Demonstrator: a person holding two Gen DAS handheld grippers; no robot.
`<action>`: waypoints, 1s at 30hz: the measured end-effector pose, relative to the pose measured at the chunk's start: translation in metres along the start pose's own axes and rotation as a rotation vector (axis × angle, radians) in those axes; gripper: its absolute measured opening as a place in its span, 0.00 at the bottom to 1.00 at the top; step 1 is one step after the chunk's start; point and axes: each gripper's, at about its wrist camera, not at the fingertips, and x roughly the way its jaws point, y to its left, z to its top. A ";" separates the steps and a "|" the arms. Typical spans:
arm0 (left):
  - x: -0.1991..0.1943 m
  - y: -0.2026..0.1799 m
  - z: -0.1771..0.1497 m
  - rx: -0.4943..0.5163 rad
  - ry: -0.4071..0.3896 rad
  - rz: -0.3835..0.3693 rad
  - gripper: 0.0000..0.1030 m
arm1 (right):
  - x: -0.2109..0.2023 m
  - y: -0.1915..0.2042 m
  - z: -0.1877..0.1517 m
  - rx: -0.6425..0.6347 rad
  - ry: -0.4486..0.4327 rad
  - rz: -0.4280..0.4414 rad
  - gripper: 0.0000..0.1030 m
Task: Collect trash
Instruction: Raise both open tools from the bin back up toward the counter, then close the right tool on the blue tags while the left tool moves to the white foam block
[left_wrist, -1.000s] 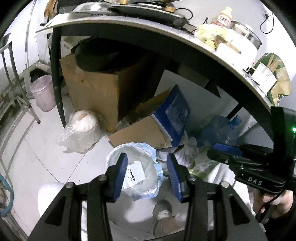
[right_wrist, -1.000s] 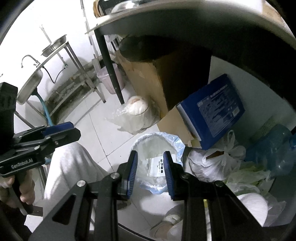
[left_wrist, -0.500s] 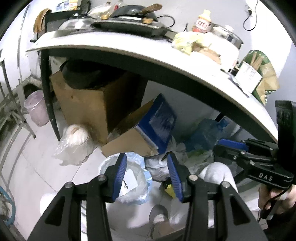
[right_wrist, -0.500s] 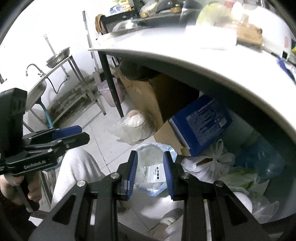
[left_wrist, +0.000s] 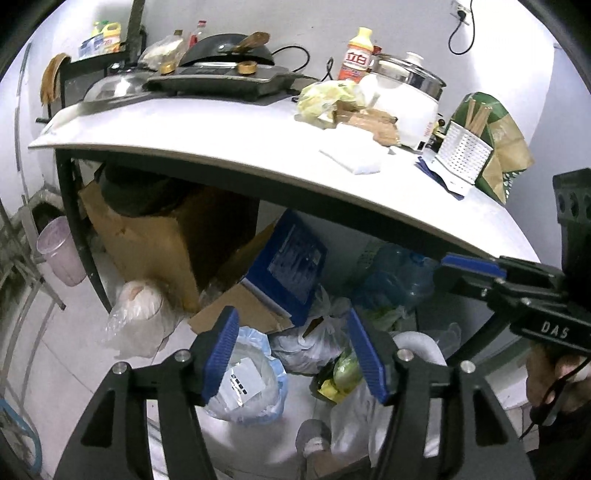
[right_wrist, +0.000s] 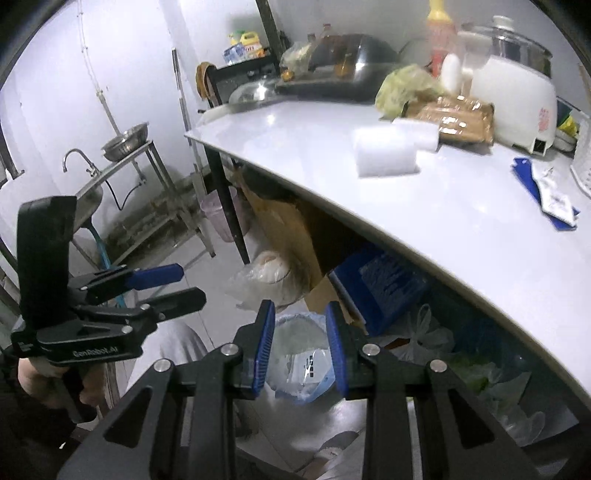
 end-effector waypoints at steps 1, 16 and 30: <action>-0.001 -0.003 0.003 0.007 -0.003 -0.002 0.60 | -0.004 -0.002 0.002 0.002 -0.009 -0.003 0.26; -0.002 -0.044 0.040 0.091 -0.044 -0.029 0.64 | -0.059 -0.048 0.023 0.042 -0.107 -0.053 0.26; 0.011 -0.077 0.075 0.137 -0.067 -0.046 0.69 | -0.086 -0.081 0.043 0.075 -0.182 -0.094 0.45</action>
